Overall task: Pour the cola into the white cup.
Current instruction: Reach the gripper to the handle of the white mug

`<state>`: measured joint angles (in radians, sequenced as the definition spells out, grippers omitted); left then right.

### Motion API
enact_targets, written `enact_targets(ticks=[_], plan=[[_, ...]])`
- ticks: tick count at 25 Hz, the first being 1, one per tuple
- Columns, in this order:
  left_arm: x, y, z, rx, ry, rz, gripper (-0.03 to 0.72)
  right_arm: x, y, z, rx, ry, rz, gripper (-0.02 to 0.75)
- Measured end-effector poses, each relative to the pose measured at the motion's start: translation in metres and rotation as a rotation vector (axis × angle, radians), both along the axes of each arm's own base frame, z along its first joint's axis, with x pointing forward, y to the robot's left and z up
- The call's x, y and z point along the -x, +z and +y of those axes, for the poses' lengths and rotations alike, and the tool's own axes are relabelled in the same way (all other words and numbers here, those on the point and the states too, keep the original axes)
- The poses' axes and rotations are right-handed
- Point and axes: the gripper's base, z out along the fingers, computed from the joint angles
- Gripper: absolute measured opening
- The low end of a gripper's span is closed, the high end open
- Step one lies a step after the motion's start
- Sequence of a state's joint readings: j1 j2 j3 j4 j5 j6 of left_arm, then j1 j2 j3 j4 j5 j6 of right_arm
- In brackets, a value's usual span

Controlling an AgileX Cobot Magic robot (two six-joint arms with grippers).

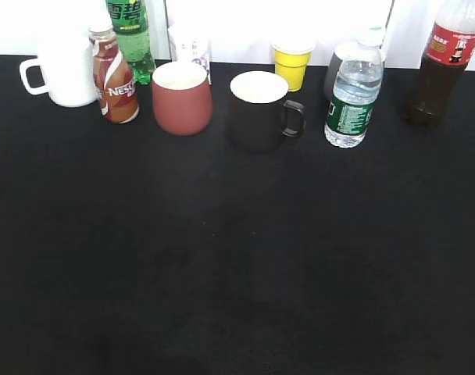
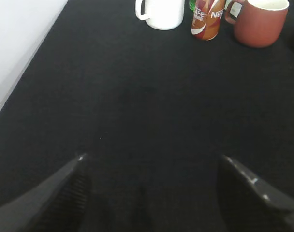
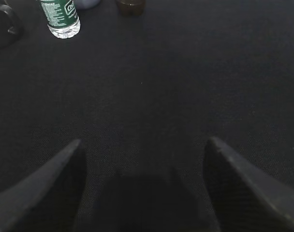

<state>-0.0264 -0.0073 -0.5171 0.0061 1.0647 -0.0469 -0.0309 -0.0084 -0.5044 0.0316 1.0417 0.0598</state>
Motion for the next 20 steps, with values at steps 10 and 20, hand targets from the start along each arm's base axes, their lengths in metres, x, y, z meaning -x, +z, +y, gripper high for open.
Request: enact_targets(ticks=[10, 20], plan=[[-0.001, 0.014, -0.001, 0.008, -0.004, -0.124, 0.591, 0.000, 0.000, 0.000, 0.000, 0.000, 0.000, 0.572], [-0.152, 0.028, -0.005, 0.012, -0.007, -0.496, 0.586, 0.000, 0.000, 0.000, 0.000, 0.000, 0.000, 0.572]])
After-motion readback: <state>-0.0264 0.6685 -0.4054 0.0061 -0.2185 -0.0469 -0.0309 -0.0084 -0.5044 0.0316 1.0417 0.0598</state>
